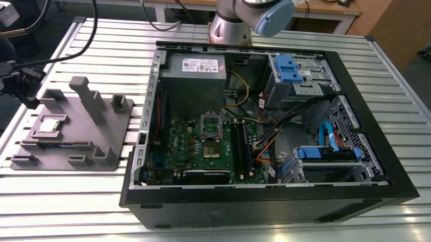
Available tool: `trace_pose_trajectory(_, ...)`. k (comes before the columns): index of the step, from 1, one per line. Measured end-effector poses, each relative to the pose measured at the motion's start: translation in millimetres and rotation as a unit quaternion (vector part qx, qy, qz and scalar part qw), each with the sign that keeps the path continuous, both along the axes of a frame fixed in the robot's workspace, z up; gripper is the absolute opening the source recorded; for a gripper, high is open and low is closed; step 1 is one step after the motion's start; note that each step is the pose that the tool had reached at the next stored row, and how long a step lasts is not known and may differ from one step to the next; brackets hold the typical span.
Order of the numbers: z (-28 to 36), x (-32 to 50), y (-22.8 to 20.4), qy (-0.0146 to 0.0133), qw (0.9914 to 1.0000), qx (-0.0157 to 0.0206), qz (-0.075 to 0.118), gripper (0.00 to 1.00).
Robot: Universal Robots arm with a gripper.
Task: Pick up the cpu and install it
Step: 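Reach for the cpu, then pick up the cpu and move it towards the insertion slot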
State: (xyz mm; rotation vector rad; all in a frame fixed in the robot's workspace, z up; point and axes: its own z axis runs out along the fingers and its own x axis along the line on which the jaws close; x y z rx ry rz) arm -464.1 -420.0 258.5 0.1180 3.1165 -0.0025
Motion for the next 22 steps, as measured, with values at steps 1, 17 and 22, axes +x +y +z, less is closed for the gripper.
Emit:
trace_pose_trajectory(1, -1.0, 0.0, -0.2, 0.0004, 1.00000, -0.0001, 0.000, 0.11)
trace_pose_trajectory(17, -3.3, 0.0, -0.3, 0.0005, 1.00000, -0.0001, 0.000, 0.17)
trace_pose_trajectory(22, -3.3, 0.0, -0.3, 0.0005, 1.00000, -0.0001, 0.000, 0.41)
